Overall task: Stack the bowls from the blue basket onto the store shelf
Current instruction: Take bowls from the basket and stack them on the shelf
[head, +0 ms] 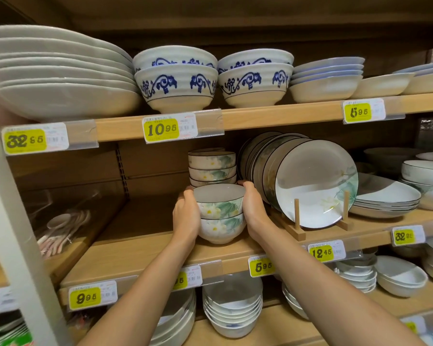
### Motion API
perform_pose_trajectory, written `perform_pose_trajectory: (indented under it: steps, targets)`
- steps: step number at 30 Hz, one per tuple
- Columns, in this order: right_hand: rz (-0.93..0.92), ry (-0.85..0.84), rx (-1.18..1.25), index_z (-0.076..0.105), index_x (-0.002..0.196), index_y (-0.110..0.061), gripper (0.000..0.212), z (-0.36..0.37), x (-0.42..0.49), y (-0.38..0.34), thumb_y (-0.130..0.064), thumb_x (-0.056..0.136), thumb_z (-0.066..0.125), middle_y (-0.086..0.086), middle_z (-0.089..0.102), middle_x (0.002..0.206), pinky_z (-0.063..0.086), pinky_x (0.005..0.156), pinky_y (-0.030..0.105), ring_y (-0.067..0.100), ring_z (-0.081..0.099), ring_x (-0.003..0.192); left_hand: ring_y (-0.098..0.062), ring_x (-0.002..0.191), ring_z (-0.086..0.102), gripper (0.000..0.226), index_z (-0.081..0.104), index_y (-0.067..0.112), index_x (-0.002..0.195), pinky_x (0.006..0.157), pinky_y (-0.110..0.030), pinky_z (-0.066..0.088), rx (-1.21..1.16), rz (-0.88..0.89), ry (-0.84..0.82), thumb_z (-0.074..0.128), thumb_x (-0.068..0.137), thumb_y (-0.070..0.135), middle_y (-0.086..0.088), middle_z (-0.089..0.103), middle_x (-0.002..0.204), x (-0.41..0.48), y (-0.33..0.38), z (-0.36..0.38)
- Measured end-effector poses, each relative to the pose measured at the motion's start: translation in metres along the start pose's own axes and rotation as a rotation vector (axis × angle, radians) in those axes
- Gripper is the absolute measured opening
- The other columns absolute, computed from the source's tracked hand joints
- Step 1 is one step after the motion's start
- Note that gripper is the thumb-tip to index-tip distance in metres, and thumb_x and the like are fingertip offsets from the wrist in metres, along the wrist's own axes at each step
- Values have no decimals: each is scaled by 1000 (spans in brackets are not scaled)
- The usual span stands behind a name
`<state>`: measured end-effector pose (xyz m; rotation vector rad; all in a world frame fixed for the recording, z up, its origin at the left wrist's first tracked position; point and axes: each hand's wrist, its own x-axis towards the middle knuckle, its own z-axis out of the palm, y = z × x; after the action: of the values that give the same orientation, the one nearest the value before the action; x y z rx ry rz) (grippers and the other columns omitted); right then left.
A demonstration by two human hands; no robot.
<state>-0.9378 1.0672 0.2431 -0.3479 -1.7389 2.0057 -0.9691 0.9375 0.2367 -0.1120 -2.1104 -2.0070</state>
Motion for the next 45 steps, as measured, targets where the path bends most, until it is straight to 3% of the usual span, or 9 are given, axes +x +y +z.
perform_pose_trajectory:
  steps: [5,15,26,31,35,36,39,42,45]
  targets:
    - [15,-11,-20,66,103,-17,45,-1,-2,1,-46,90,33,9,71,103,46,99,46,24,64,100,-22,100,61,46,57,20,115,95,-43,49,-47,-45,-56,32,92,51,-4,66,107,-2,3,-4]
    - [-31,48,-110,53,131,-20,43,-2,-20,1,-43,100,32,1,60,122,40,107,42,18,54,114,-24,105,61,33,55,19,117,100,-46,48,-160,-98,-147,37,96,37,-8,64,114,-2,3,-6]
    - [-19,14,-125,54,130,-16,49,-1,-44,-13,-46,101,26,3,62,123,40,106,42,18,56,113,-23,111,58,49,50,16,133,103,-44,45,-196,-139,-204,34,95,43,-7,61,122,-17,13,-19]
    - [-68,11,-141,56,122,-21,42,-13,-58,-11,-43,101,27,4,58,127,37,108,41,19,51,115,-19,128,46,53,43,20,144,110,-39,34,-236,-163,-147,33,99,47,1,49,141,-35,17,-35]
    - [-37,1,-86,49,138,-19,50,-28,-66,-13,-46,101,30,-3,54,131,32,97,30,13,46,114,-3,85,55,49,47,18,140,83,-27,42,-302,-162,-186,33,102,44,4,58,103,-67,25,-41]
    - [-28,-6,-70,46,141,-19,52,-31,-69,-14,-47,101,30,-3,53,136,31,97,30,14,46,120,-3,87,56,49,46,19,141,82,-27,45,-313,-169,-197,33,102,45,5,59,104,-74,27,-42]
    - [-26,-58,-19,48,140,-16,52,-38,-81,-16,-46,102,29,-1,55,135,32,97,29,11,50,113,-20,131,46,56,34,19,149,109,-40,35,-308,-170,-213,32,101,49,-1,43,148,-88,28,-47]
    - [-56,-130,21,51,134,-15,48,-42,-97,-15,-43,103,27,-11,62,111,39,84,21,-2,54,92,-23,136,42,57,34,19,149,110,-42,32,-315,-155,-212,31,101,49,-4,39,153,-103,29,-49]
    - [-56,-189,40,47,139,-16,48,-44,-114,-15,-41,104,26,-6,58,130,40,81,15,-1,55,102,-24,136,41,57,34,19,149,115,-46,30,-300,-154,-220,30,101,49,-5,40,152,-119,30,-50]
